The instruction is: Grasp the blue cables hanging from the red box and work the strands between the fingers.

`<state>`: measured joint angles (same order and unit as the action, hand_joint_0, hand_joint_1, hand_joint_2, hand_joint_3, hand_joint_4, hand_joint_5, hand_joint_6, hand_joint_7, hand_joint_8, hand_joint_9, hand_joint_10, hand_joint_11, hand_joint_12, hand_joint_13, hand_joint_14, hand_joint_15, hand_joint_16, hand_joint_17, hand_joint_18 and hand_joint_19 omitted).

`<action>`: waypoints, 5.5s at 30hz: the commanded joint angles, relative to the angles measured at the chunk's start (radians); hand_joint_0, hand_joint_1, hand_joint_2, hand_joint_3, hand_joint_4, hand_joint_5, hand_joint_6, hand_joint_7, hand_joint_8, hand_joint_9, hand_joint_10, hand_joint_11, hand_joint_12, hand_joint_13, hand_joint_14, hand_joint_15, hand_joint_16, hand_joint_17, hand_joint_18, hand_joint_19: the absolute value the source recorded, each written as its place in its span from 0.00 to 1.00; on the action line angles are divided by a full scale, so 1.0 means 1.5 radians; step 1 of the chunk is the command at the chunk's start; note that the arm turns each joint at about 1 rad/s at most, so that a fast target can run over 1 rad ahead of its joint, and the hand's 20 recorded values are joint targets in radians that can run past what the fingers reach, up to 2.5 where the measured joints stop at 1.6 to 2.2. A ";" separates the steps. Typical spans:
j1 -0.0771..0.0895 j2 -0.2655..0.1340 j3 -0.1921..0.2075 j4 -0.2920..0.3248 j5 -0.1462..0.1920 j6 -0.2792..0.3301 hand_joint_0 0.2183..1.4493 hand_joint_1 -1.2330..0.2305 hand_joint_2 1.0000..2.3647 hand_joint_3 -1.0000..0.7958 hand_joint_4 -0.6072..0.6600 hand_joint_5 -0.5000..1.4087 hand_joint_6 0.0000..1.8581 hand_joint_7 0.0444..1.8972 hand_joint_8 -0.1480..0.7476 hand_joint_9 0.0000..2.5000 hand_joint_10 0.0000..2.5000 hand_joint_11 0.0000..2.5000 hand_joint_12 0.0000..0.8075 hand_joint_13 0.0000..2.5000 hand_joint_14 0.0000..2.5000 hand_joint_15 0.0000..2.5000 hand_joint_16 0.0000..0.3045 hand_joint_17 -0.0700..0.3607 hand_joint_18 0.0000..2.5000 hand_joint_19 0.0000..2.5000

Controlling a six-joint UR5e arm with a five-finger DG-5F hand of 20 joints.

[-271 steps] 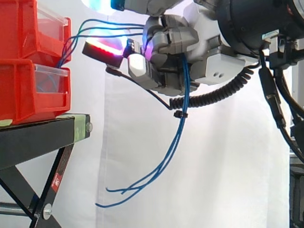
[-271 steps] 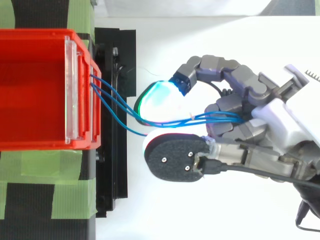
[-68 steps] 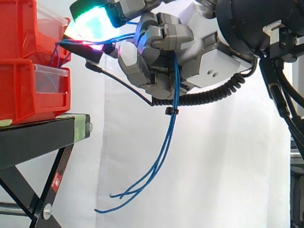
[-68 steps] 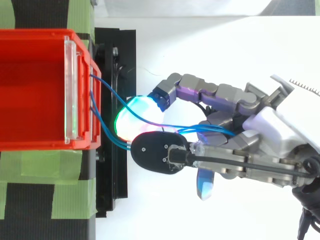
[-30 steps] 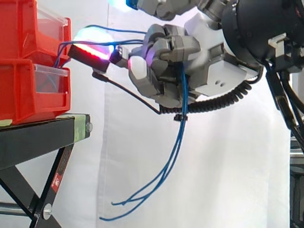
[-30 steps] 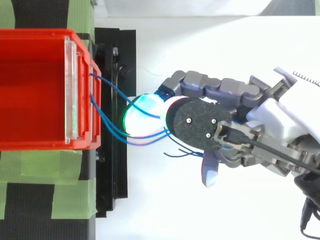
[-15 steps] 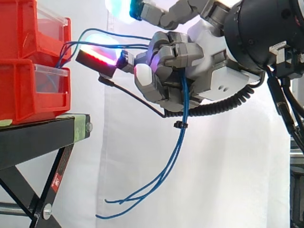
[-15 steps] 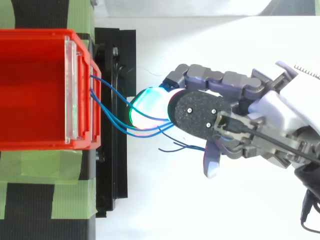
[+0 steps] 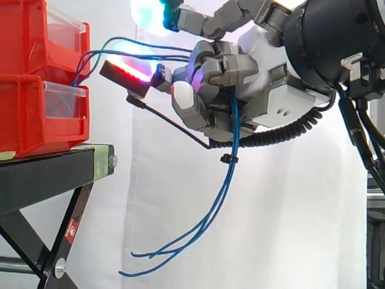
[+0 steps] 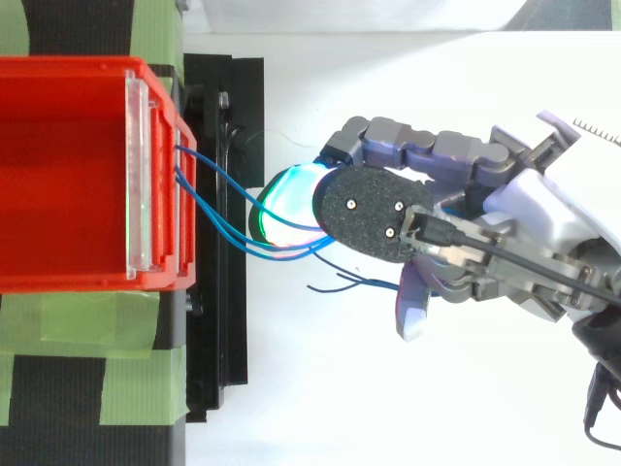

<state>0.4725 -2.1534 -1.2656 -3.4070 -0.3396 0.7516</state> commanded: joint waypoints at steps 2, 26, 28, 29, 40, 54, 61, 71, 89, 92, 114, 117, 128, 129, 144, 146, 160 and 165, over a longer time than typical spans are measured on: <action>0.000 0.001 0.000 0.001 0.000 0.000 0.46 0.37 0.00 0.09 0.63 0.56 0.00 0.78 0.75 0.78 1.00 1.00 0.77 0.79 1.00 0.65 0.81 0.59 1.00 0.23; 0.005 0.001 0.020 -0.028 0.011 0.000 0.46 0.33 0.00 0.09 0.62 0.41 0.24 0.72 0.75 0.78 1.00 1.00 0.77 0.79 1.00 0.65 0.81 0.59 1.00 0.23; 0.006 0.001 0.021 -0.029 0.011 0.000 0.45 0.33 0.00 0.08 0.63 0.41 0.25 0.72 0.75 0.78 1.00 1.00 0.77 0.79 1.00 0.65 0.81 0.59 1.00 0.23; 0.005 0.002 0.021 -0.029 0.011 0.000 0.45 0.33 0.00 0.08 0.62 0.40 0.25 0.72 0.75 0.78 1.00 1.00 0.77 0.79 1.00 0.65 0.81 0.59 1.00 0.23; 0.008 0.002 0.045 -0.058 0.015 -0.005 0.45 0.30 0.00 0.10 0.63 0.32 0.38 0.67 0.75 0.78 1.00 1.00 0.77 0.79 1.00 0.65 0.81 0.59 1.00 0.23; 0.014 0.001 0.046 -0.057 0.017 -0.028 0.51 0.32 0.01 0.40 0.65 0.30 0.59 0.60 0.75 0.78 1.00 1.00 0.77 0.79 1.00 0.65 0.81 0.59 1.00 0.23; 0.014 0.001 0.045 -0.056 0.017 -0.031 0.50 0.34 0.00 0.56 0.62 0.32 0.66 0.59 0.75 0.78 1.00 1.00 0.77 0.79 1.00 0.65 0.81 0.59 1.00 0.23; 0.014 0.001 0.045 -0.057 0.017 -0.051 0.40 0.38 0.01 0.20 0.63 0.32 0.50 0.64 0.75 0.78 1.00 1.00 0.77 0.79 1.00 0.65 0.81 0.59 1.00 0.23; 0.014 0.001 0.046 -0.057 0.017 -0.055 0.41 0.39 0.01 0.17 0.62 0.34 0.47 0.66 0.75 0.78 1.00 1.00 0.77 0.79 1.00 0.65 0.81 0.59 1.00 0.23; 0.014 0.001 0.046 -0.057 0.017 -0.055 0.39 0.40 0.01 0.16 0.62 0.34 0.46 0.66 0.75 0.78 1.00 1.00 0.77 0.79 1.00 0.65 0.81 0.59 1.00 0.23; 0.014 0.001 0.045 -0.056 0.017 -0.055 0.50 0.35 0.00 0.46 0.63 0.34 0.56 0.61 0.75 0.78 1.00 1.00 0.77 0.79 1.00 0.65 0.81 0.59 1.00 0.23; 0.014 0.001 0.046 -0.056 0.017 -0.055 0.50 0.35 0.00 0.53 0.61 0.34 0.60 0.60 0.75 0.78 1.00 1.00 0.77 0.79 1.00 0.65 0.81 0.59 1.00 0.23; 0.014 0.001 0.046 -0.045 0.017 -0.085 0.42 0.41 0.01 0.19 0.62 0.34 0.44 0.65 0.75 0.78 1.00 1.00 0.77 0.79 1.00 0.65 0.81 0.59 1.00 0.23; 0.015 0.001 0.046 -0.041 0.017 -0.090 0.42 0.41 0.01 0.19 0.63 0.34 0.42 0.66 0.75 0.78 1.00 1.00 0.77 0.79 1.00 0.65 0.81 0.59 1.00 0.23; 0.014 0.001 0.046 -0.025 0.017 -0.101 0.45 0.34 0.01 0.21 0.63 0.31 0.39 0.67 0.75 0.78 1.00 1.00 0.77 0.79 1.00 0.65 0.81 0.59 1.00 0.23; 0.014 0.001 0.046 -0.025 0.017 -0.101 0.47 0.33 0.01 0.28 0.63 0.31 0.41 0.67 0.75 0.78 1.00 1.00 0.77 0.79 1.00 0.65 0.81 0.59 1.00 0.23; 0.015 0.001 0.046 -0.025 0.017 -0.101 0.51 0.34 0.01 0.43 0.62 0.32 0.58 0.60 0.75 0.78 1.00 1.00 0.77 0.79 1.00 0.65 0.81 0.59 1.00 0.23; 0.014 0.001 0.046 -0.025 0.018 -0.101 0.50 0.35 0.01 0.57 0.59 0.33 0.63 0.60 0.75 0.78 1.00 1.00 0.77 0.79 1.00 0.65 0.81 0.59 1.00 0.23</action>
<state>0.4944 -2.1522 -1.1967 -3.4430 -0.3137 0.5997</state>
